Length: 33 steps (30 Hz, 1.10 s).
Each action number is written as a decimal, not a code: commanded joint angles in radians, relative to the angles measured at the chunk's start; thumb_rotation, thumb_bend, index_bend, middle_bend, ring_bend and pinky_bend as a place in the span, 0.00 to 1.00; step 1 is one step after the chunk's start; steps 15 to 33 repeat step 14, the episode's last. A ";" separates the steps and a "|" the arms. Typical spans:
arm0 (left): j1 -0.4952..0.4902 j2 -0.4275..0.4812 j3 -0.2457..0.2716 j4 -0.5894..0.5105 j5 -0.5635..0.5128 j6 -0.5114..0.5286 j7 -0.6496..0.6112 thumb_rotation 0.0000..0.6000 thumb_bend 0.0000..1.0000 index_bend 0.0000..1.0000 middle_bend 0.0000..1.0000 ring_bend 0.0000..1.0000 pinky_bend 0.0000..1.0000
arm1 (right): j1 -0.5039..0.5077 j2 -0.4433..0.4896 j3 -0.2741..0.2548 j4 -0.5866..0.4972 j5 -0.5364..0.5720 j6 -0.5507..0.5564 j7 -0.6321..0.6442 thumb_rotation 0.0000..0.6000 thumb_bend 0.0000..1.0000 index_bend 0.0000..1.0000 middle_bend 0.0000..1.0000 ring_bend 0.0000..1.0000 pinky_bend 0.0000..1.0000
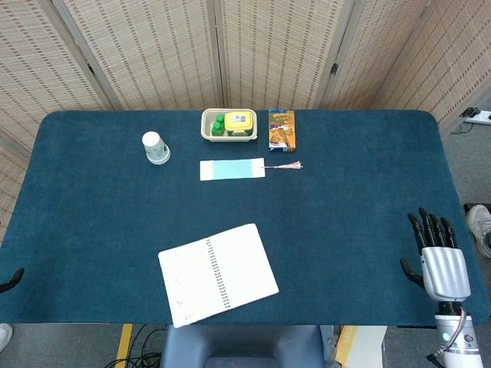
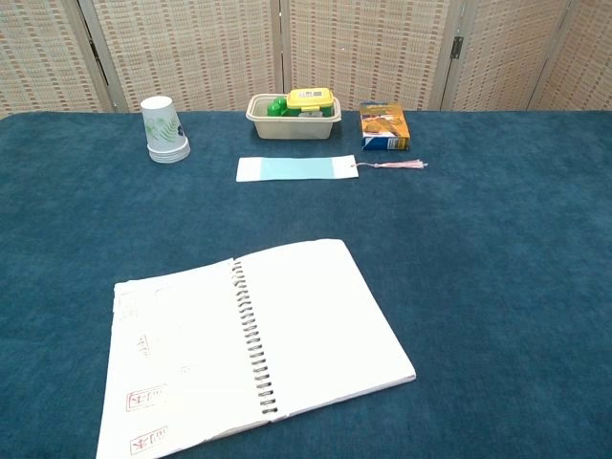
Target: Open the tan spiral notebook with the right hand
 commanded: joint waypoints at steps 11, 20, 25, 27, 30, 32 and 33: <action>-0.017 -0.006 0.008 0.011 0.010 -0.020 0.006 1.00 0.26 0.11 0.08 0.10 0.21 | -0.042 0.005 0.023 -0.006 -0.031 -0.012 -0.004 1.00 0.32 0.00 0.00 0.00 0.00; -0.019 -0.006 0.012 0.011 0.017 -0.022 0.004 1.00 0.26 0.11 0.08 0.10 0.21 | -0.049 0.004 0.031 -0.008 -0.035 -0.013 -0.004 1.00 0.32 0.00 0.00 0.00 0.00; -0.019 -0.006 0.012 0.011 0.017 -0.022 0.004 1.00 0.26 0.11 0.08 0.10 0.21 | -0.049 0.004 0.031 -0.008 -0.035 -0.013 -0.004 1.00 0.32 0.00 0.00 0.00 0.00; -0.019 -0.006 0.012 0.011 0.017 -0.022 0.004 1.00 0.26 0.11 0.08 0.10 0.21 | -0.049 0.004 0.031 -0.008 -0.035 -0.013 -0.004 1.00 0.32 0.00 0.00 0.00 0.00; -0.019 -0.006 0.012 0.011 0.017 -0.022 0.004 1.00 0.26 0.11 0.08 0.10 0.21 | -0.049 0.004 0.031 -0.008 -0.035 -0.013 -0.004 1.00 0.32 0.00 0.00 0.00 0.00; -0.019 -0.006 0.012 0.011 0.017 -0.022 0.004 1.00 0.26 0.11 0.08 0.10 0.21 | -0.049 0.004 0.031 -0.008 -0.035 -0.013 -0.004 1.00 0.32 0.00 0.00 0.00 0.00; -0.019 -0.006 0.012 0.011 0.017 -0.022 0.004 1.00 0.26 0.11 0.08 0.10 0.21 | -0.049 0.004 0.031 -0.008 -0.035 -0.013 -0.004 1.00 0.32 0.00 0.00 0.00 0.00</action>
